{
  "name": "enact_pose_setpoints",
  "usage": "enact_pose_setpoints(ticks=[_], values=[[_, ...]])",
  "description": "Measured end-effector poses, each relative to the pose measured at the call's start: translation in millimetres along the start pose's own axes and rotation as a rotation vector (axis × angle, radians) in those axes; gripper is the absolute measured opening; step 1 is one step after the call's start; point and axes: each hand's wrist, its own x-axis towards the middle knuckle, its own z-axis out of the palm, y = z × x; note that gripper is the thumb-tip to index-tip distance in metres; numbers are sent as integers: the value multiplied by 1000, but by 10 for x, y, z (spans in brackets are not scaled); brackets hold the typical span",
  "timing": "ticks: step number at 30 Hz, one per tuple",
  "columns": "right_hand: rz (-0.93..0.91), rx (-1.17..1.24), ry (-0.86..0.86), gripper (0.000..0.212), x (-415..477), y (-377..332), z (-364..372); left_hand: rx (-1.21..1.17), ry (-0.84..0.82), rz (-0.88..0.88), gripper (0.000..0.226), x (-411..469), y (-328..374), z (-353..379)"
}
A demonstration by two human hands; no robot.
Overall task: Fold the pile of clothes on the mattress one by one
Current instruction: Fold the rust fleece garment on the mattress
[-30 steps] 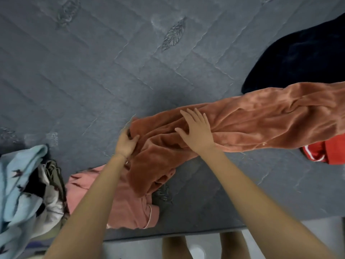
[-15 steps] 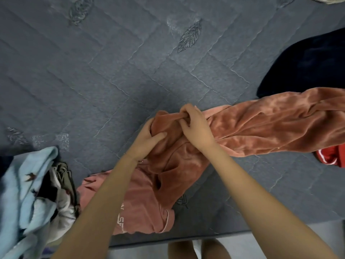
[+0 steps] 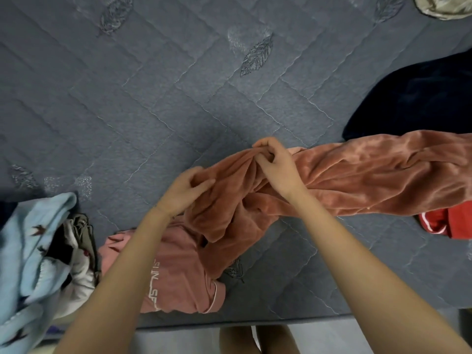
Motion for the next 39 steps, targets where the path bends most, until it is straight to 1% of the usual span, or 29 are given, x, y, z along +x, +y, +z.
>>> enact_pose_setpoints(ticks=[2,4,6,8,10,11,13,14,16,17,18,19,22,24,27,28,29,31,35,39], values=[[-61,-142,-4,19,68,37,85,199,230,63,28,5,-48,-81],[-133,-266,10,15,146,50,199,483,379,58,31,18,-89,-217],[-164,-355,41,16,225,43,301,714,442,10,44,44,-160,-399],[-193,-413,60,18,313,47,400,834,503,69,57,57,-268,-580],[-241,-469,62,19,381,80,519,888,561,115,54,61,-374,-735],[-264,-505,71,20,406,99,580,905,572,99,52,67,-441,-798],[-268,-580,79,25,471,164,682,934,580,63,49,91,-567,-890],[-225,-626,54,29,506,205,723,947,584,68,49,118,-638,-927],[-85,-736,-48,37,553,281,783,986,576,99,52,191,-733,-982],[-35,-799,-87,36,571,323,809,1005,569,114,53,244,-766,-1020],[-9,-844,-88,31,581,365,834,1019,543,117,54,293,-806,-1069],[8,-859,-53,26,589,398,847,1018,508,102,54,330,-859,-1127],[22,-774,139,18,612,458,875,1018,387,4,48,366,-1078,-1379],[41,-758,185,17,643,476,906,978,361,-49,39,360,-1184,-1539],[29,-788,185,19,674,474,995,721,394,1,30,361,-1143,-1613],[13,-804,193,20,678,463,1027,657,407,32,29,371,-1093,-1610],[-9,-810,203,19,679,448,1049,646,426,69,30,384,-1049,-1600],[-48,-797,230,17,678,413,1107,712,455,98,33,435,-995,-1595],[-74,-772,286,17,687,347,1172,885,434,20,42,553,-937,-1634],[-69,-762,328,17,702,333,1179,925,398,-32,50,572,-969,-1680]])
